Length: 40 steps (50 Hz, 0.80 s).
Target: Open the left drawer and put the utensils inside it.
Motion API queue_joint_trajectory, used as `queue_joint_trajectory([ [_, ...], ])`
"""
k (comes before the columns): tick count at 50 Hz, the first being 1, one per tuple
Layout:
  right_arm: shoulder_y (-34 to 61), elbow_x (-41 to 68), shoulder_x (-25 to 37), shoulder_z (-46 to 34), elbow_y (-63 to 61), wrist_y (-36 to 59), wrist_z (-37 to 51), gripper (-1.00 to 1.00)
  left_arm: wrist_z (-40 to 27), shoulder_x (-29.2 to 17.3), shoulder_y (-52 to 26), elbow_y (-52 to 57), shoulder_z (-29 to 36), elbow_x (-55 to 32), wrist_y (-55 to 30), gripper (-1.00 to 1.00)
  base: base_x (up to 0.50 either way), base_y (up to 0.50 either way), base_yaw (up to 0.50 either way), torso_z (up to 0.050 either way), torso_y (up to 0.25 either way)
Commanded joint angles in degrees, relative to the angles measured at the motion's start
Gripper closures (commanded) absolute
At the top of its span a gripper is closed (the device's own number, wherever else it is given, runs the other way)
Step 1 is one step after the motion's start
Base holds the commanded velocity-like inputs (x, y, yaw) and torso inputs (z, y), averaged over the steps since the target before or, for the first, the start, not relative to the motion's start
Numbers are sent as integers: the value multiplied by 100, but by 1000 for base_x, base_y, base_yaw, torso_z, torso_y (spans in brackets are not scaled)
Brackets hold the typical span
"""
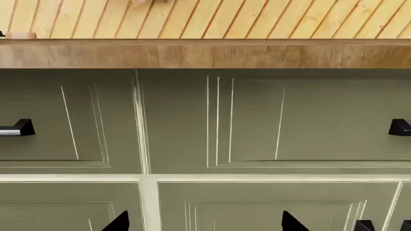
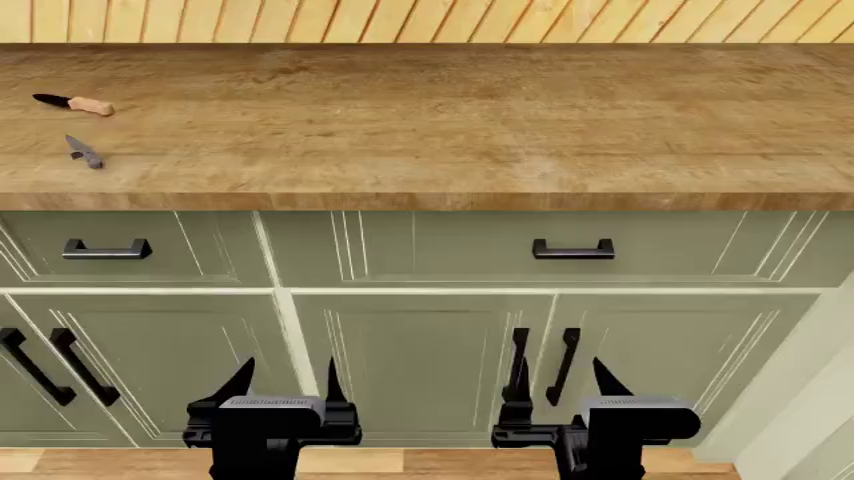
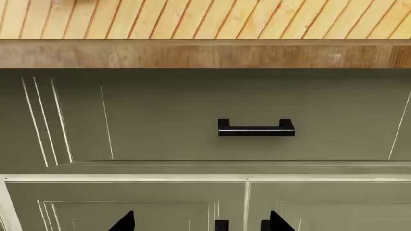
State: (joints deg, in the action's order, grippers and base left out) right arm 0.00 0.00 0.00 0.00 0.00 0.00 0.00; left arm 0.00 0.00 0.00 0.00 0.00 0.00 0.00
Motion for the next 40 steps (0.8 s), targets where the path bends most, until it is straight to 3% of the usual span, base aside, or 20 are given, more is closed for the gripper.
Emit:
queue_joint_trajectory([
  [1, -31, 218, 106, -138, -83, 133, -53, -100, -62, -112, -97, -190, 71, -121, 29, -100, 0, 0, 0, 0, 0],
  [6, 122, 271, 177, -250, 429, -139, 74, -100, -8, -201, -106, -353, 213, -345, 0, -100, 0, 74, 0, 0, 0],
  [15, 176, 437, 273, -400, 477, -121, 185, -100, -110, -292, -139, -529, 269, -534, 136, -100, 0, 500, 0, 0, 0],
  [19, 160, 372, 305, -481, 491, -237, 289, -100, -122, -326, -119, -414, 323, -620, 37, -100, 0, 500, 0, 48, 0],
  [40, 421, 447, 384, -827, 1122, -452, 415, -100, -313, -469, -174, -346, 504, -782, -120, -100, 0, 0, 500, 50, 0],
])
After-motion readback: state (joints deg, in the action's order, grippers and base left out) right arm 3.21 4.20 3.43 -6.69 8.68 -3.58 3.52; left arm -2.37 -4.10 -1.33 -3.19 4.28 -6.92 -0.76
